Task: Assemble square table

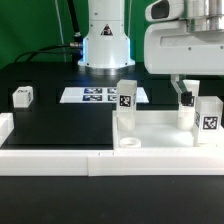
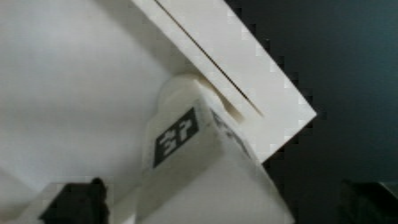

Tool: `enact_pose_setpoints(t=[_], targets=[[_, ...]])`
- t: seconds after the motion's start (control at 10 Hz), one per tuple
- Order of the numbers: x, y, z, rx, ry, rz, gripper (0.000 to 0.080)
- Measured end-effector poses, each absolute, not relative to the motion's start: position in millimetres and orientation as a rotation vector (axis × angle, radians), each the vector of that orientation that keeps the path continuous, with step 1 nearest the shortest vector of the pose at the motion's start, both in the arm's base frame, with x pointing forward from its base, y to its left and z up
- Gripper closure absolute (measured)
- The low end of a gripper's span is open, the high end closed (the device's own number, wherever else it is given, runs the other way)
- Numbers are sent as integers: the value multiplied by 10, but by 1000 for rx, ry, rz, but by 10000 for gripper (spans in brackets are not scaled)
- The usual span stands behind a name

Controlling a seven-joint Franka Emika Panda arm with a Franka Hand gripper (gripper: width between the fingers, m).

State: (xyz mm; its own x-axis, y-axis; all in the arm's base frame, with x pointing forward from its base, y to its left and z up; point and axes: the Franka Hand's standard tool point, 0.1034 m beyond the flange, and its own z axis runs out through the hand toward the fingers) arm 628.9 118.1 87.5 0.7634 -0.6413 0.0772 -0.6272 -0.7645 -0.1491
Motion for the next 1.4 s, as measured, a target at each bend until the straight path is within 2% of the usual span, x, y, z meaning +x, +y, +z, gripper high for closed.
enact_pose_setpoints(t=[0.1, 0.4, 0.6, 0.7, 0.8, 0.9, 1.1, 1.4], targets=[[6287, 1178, 865, -2873, 950, -192, 151], [6307, 1133, 735, -3073, 219, -151, 151], [6330, 1128, 740, -3067, 264, -172, 151], [6331, 1127, 740, -3067, 263, -172, 274], [6330, 1130, 738, -3040, 435, -166, 410], [6328, 1124, 736, -3010, 587, -159, 509], [6317, 1119, 726, -2915, 937, -125, 509], [6337, 1126, 713, -2522, 1835, 53, 509]])
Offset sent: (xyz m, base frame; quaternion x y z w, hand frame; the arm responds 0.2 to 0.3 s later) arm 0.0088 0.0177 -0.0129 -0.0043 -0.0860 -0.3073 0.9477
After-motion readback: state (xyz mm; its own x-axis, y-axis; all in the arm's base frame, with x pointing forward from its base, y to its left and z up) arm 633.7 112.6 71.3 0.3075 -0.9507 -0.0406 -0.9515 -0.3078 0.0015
